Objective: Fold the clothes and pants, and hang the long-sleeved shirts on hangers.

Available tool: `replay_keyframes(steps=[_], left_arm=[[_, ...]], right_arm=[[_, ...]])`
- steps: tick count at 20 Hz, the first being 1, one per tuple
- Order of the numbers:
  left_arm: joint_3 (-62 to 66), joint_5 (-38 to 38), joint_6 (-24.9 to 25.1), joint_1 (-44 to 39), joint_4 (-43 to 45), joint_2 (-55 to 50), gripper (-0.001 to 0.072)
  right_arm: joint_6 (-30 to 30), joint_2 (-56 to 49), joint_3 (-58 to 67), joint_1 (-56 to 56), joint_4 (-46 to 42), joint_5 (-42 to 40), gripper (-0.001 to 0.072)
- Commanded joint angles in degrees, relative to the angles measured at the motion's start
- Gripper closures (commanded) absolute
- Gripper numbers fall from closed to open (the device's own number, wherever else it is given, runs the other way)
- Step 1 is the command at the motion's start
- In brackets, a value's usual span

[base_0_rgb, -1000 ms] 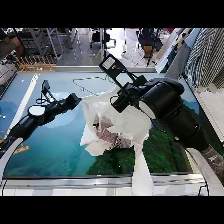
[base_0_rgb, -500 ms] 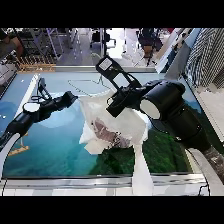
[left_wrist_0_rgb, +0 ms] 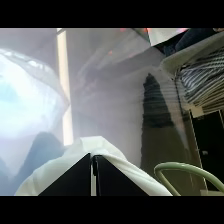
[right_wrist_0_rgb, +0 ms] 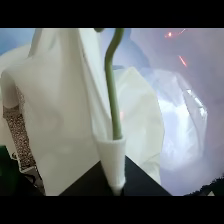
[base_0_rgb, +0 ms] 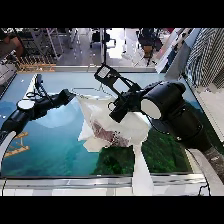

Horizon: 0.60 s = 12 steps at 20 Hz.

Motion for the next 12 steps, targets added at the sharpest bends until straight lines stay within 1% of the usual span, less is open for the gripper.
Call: replay_keyframes(steps=[1,2,3,4,5,7,8,10,11,12], left_arm=[[0.1,-2.2,0.6,0.5,-0.3,0.3,0.0691],[0.1,-3.2,0.7,1.0,-0.3,0.5,0.0691],[0.1,-4.3,1.9,1.7,-0.3,0.9,0.0691],[0.1,-5.4,3.1,2.5,-0.3,1.4,0.0691],[0.1,-6.7,3.9,3.4,-0.3,1.8,0.0691],[0.1,-8.7,5.2,5.1,-0.3,2.7,0.0692],[0.1,-9.4,6.1,5.7,-0.3,3.0,0.0692],[0.1,-11.7,6.7,6.4,-0.3,2.9,0.0692],[0.1,-12.8,6.7,6.4,-0.3,2.8,0.0692],[0.1,-14.0,6.6,6.1,-0.3,2.6,0.069]], right_arm=[[-1.4,0.0,0.0,0.0,-4.0,2.6,0.0695],[-2.2,0.0,0.0,-0.1,-6.5,3.3,0.0695],[-2.4,0.0,0.0,-0.1,-8.7,3.5,0.0695],[-4.5,0.0,0.0,0.0,-9.9,3.4,0.0695],[-6.8,-0.1,0.0,0.0,-10.3,3.3,0.0695],[-13.6,-0.3,-0.2,0.0,-10.4,3.3,0.0695],[-14.0,-0.4,-0.2,-0.1,-10.4,2.1,0.0695],[-13.7,-0.4,-0.2,0.0,-9.7,-2.7,0.0695],[-13.0,-0.4,-0.2,0.0,-8.9,-5.3,0.0695],[-10.7,-0.4,-0.2,0.0,-8.9,-7.2,0.0695]])
